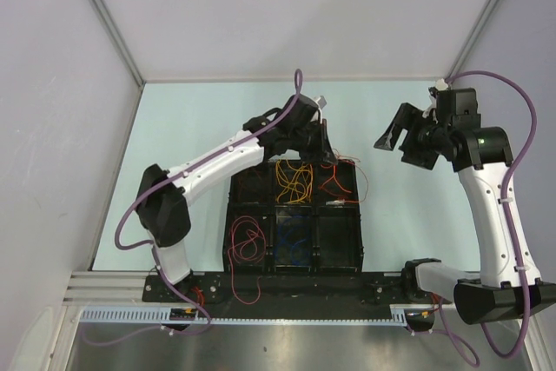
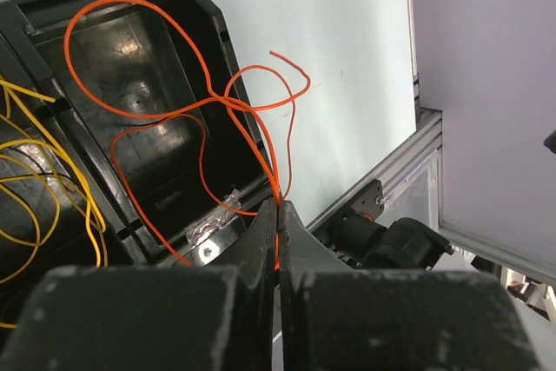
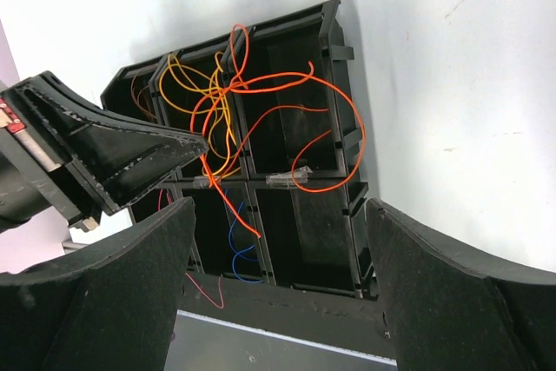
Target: Untangle the cables
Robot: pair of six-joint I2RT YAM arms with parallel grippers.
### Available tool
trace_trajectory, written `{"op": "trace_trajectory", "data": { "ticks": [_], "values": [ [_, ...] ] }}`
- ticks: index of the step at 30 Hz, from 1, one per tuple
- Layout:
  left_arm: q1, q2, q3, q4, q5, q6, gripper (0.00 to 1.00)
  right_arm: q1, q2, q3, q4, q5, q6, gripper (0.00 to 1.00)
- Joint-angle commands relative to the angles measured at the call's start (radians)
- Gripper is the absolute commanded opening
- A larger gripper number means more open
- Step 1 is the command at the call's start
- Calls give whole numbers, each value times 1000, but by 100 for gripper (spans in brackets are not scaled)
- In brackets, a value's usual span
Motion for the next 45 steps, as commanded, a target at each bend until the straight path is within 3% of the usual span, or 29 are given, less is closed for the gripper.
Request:
{"op": "trace_trajectory", "data": {
  "ticks": [1,6,11,28,42,45],
  "values": [
    [-26,9,69,-7,-27,43,0,-4,-29,-11,8,-22,-6,84],
    [-48,170,283,-198,-53,100,0,-4,-23,-20,8,-23,-10,84],
    [-79,277,399,-298,-56,147,0,-4,-3,-28,3,-6,-12,84],
    [-66,170,302,-449,-63,94,0,-4,32,-26,17,-19,-13,84],
    [-25,329,452,-423,-20,103,0,-3,44,-28,11,-31,-16,84],
    [-5,388,486,-423,-6,112,6,-3,53,-29,0,-25,-16,84]
  ]
}}
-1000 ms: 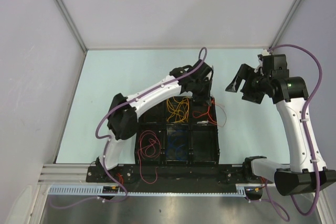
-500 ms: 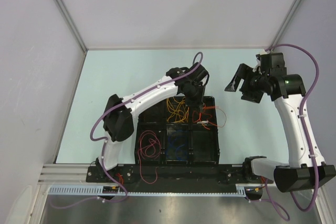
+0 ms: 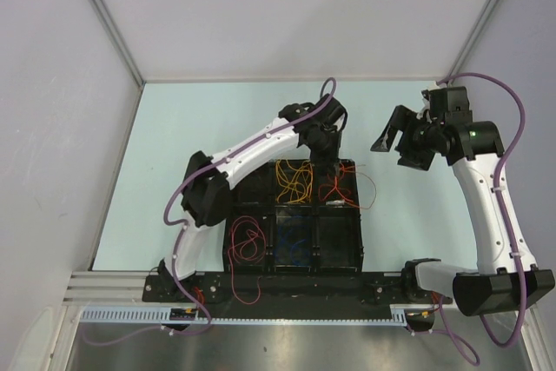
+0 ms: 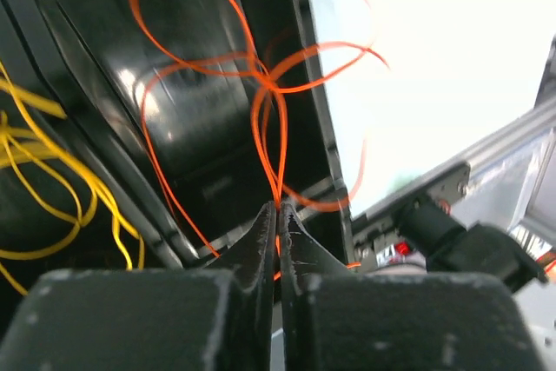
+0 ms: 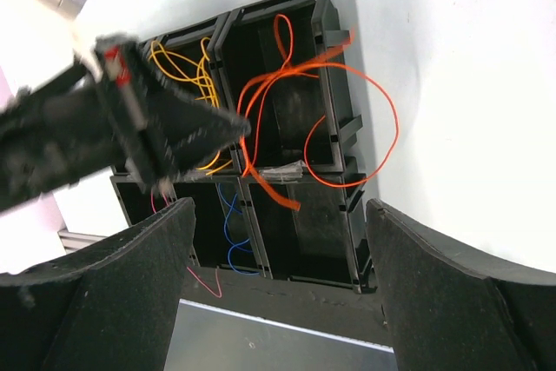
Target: Untangle the cables
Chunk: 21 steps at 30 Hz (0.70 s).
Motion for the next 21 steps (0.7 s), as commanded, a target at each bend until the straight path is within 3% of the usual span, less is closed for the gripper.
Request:
{"op": "trace_trajectory", "data": {
  "ticks": [1,5,6,9,21],
  "values": [
    [38,87,78,0,27,10,8,-4,13,-1,-2,2,-8,84],
    [41,95,103,-31,12,21,25,-7,31,-7,-22,7,-8,84],
    [41,87,97,-28,9,19,35,-9,32,-10,-24,14,-8,84],
    [41,58,97,-17,7,21,45,-15,41,-31,-33,33,-8,83],
    [81,-49,194,-63,21,13,50,-44,78,-215,50,-71,-36,78]
  ]
}}
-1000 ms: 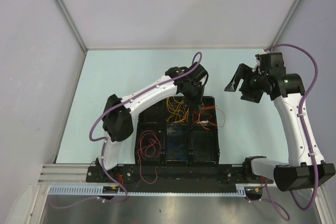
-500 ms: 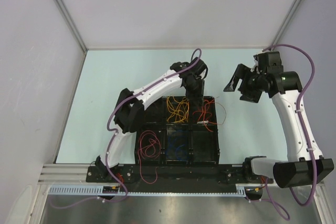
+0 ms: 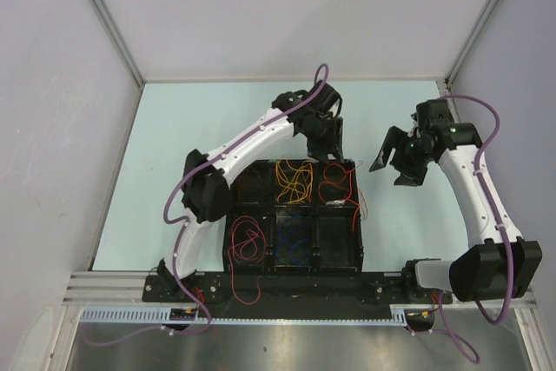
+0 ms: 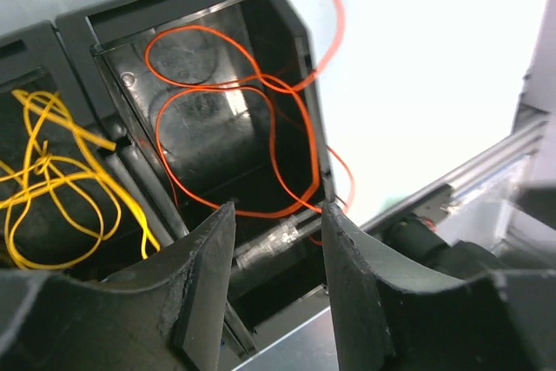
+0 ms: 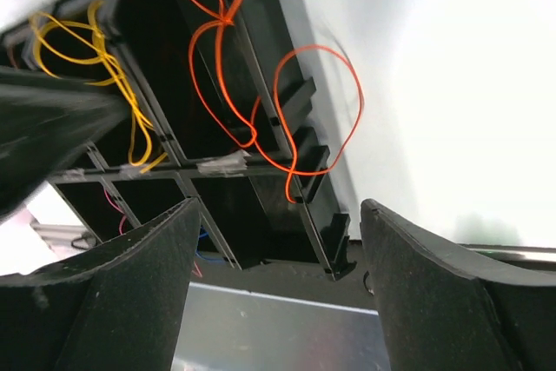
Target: Untangle the cables
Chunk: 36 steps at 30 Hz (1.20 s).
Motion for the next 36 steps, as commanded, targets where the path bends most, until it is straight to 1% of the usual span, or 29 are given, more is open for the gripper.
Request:
{"op": "trace_trajectory", "data": {
  "ticks": [1,5,6,9,13,14,16,17,20,25,27,31,32,34,35,36],
  "values": [
    [29,-128,55,-21,19,7,50,-7,13,-85,65,-78,-18,78],
    [46,-162,43,-52,13,30,50,-4,31,-171,132,-153,11,72],
    [50,-168,37,-55,10,32,50,-3,41,-182,146,-173,14,68],
    [55,-190,14,-61,10,44,50,22,67,-204,192,-198,18,64],
    [60,-205,-3,-81,5,59,50,55,116,-219,226,-187,33,59],
    [61,-211,-6,-84,4,62,50,66,120,-225,237,-184,37,55],
    [64,-221,-15,-93,-2,70,50,71,131,-244,258,-183,48,52],
    [66,-228,-20,-95,-4,72,50,74,136,-250,263,-179,57,49],
    [72,-242,-43,-95,-9,76,50,77,148,-268,275,-160,64,45],
    [78,-263,-72,-98,-12,81,50,85,160,-297,295,-153,65,43],
    [76,-271,-79,-100,-18,84,49,89,166,-302,310,-156,67,40],
    [80,-288,-104,-103,-24,87,49,91,167,-304,323,-160,74,26],
    [80,-290,-109,-101,-25,89,49,92,165,-304,326,-156,76,21],
    [83,-294,-115,-101,-25,90,49,92,162,-304,324,-155,79,15],
    [84,-296,-116,-100,-24,90,49,92,157,-302,320,-149,85,7],
    [84,-296,-116,-103,-25,93,49,92,145,-302,312,-146,88,2]
  ]
}}
